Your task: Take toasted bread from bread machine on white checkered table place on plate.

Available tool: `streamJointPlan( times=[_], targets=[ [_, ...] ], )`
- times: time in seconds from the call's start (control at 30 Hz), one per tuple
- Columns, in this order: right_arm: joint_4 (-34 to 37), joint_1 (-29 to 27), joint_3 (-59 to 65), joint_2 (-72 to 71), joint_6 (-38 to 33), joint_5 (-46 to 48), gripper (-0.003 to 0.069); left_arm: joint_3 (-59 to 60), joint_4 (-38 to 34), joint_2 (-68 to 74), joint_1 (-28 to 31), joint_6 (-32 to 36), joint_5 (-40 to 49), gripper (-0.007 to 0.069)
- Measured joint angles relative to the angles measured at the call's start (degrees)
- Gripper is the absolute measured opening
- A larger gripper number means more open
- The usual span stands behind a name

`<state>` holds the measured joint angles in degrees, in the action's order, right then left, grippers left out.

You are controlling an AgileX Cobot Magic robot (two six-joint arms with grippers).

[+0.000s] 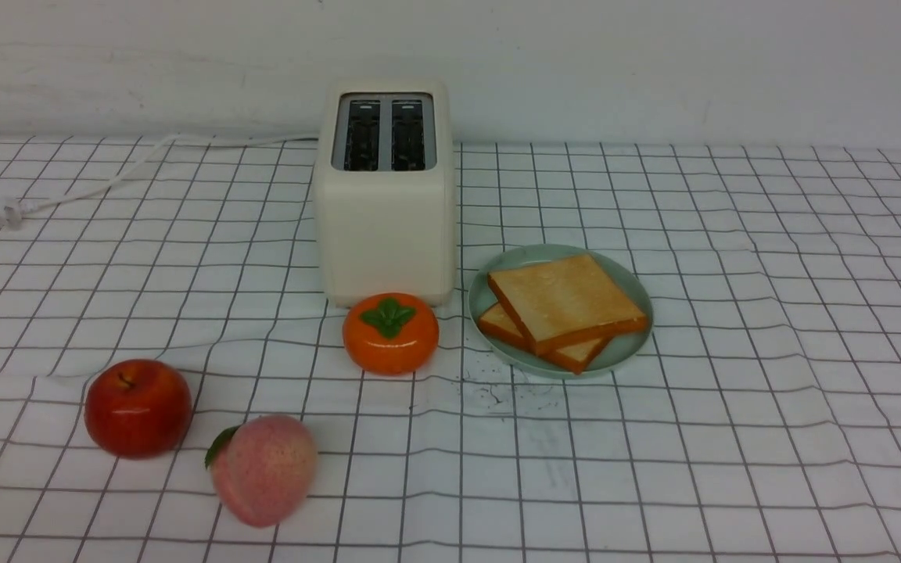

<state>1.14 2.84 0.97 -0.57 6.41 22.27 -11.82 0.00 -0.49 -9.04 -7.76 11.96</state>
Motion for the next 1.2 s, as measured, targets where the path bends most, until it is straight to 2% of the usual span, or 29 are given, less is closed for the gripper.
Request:
streamJointPlan(
  times=[0.07, 0.13, 0.2, 0.3, 0.5, 1.2],
  targets=[
    [-0.05, 0.00, 0.00, 0.00, 0.00, 0.00, 0.0003, 2.94, -2.92, -0.16, 4.01, 2.80, -0.91, -0.0013],
    [-0.05, 0.00, 0.00, 0.00, 0.00, 0.00, 0.0003, 5.53, -3.45, -0.16, 5.39, 2.39, -1.10, -0.0013],
    [-0.05, 0.00, 0.00, 0.00, 0.00, 0.00, 0.0003, 7.99, -3.02, -0.16, 5.54, 0.27, -1.36, -0.0013],
    [-0.05, 0.00, 0.00, 0.00, 0.00, 0.05, 0.0004, 13.01, 0.00, -0.16, 4.62, -7.20, -1.22, -0.0013],
    [-0.05, 0.00, 0.00, 0.00, 0.00, 0.05, 0.0008, 13.51, 2.07, -0.16, 4.23, -13.41, 9.56, -0.0013],
    [-0.06, 0.00, 0.00, 0.00, 0.00, 0.05, 0.0031, 13.51, 2.21, -0.16, 4.23, -14.29, 10.41, -0.0013]
  ],
)
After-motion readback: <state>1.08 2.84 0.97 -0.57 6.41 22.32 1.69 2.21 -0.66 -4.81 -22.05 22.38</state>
